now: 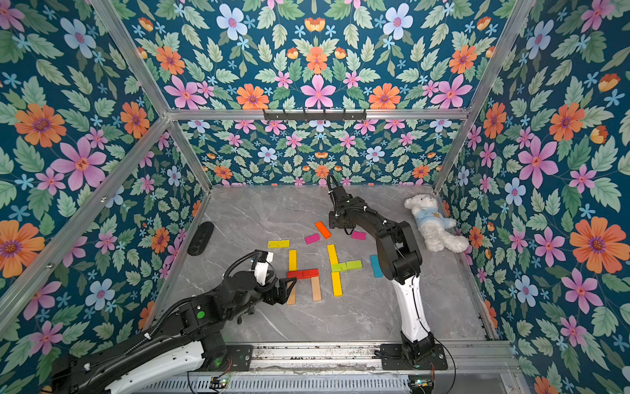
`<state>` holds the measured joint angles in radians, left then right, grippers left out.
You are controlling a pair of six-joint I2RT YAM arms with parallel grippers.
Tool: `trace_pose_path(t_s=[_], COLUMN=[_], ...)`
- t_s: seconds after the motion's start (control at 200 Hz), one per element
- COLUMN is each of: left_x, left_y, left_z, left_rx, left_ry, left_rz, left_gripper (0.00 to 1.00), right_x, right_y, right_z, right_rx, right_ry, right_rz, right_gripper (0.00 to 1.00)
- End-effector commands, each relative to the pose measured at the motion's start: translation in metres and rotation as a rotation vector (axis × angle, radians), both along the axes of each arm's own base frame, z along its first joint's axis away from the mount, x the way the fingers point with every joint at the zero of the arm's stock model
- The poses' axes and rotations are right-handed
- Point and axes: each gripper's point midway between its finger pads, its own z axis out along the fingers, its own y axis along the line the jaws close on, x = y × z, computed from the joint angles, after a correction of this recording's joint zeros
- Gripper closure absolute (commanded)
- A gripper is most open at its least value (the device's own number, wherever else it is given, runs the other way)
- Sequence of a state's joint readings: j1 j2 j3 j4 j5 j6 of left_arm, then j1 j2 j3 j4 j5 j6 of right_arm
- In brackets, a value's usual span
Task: Assemble the letter h with building blocks
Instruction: Pick up the building block from the center of the board.
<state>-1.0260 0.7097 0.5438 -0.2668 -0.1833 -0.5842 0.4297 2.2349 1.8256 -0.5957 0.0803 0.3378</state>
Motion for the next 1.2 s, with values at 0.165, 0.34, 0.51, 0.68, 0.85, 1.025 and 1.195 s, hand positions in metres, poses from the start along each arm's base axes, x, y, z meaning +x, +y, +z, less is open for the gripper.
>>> trace_pose_path(t_s=[0.165,0.34,0.51,0.68,0.85,1.025,1.195], left_x=[0.005,0.007,0.009,0.011,0.010,0.009,0.007], left_y=[0.001,0.000,-0.002,-0.002,-0.007,-0.013,-0.028], left_z=[-0.002,-0.003,-0.003,-0.002,-0.005,-0.007,-0.009], left_rx=[0.027,0.039,0.055,0.065,0.054,0.038,0.046], left_ry=[0.008,0.011,0.011,0.007,0.003,-0.003,0.008], left_rz=[0.030,0.036,0.034,0.040,0.018,-0.006,-0.069], left_gripper=[0.01,0.01,0.01,0.01,0.01,0.01,0.01], right_x=[0.017,0.025,0.031,0.028,0.027,0.033,0.038], right_y=[0.015,0.013,0.010,0.013,0.011,0.011,0.010], right_z=[-0.004,-0.018,-0.023,-0.040,-0.048,-0.027,0.016], right_rx=[0.044,0.006,-0.018,-0.025,-0.030,-0.012,0.019], right_ry=[0.010,0.026,0.014,0.068,0.078,-0.004,-0.106], right_rz=[0.095,0.086,0.087,0.103,0.091,0.081,0.063], right_gripper=[0.36,0.37,0.43,0.52,0.59,0.74,0.82])
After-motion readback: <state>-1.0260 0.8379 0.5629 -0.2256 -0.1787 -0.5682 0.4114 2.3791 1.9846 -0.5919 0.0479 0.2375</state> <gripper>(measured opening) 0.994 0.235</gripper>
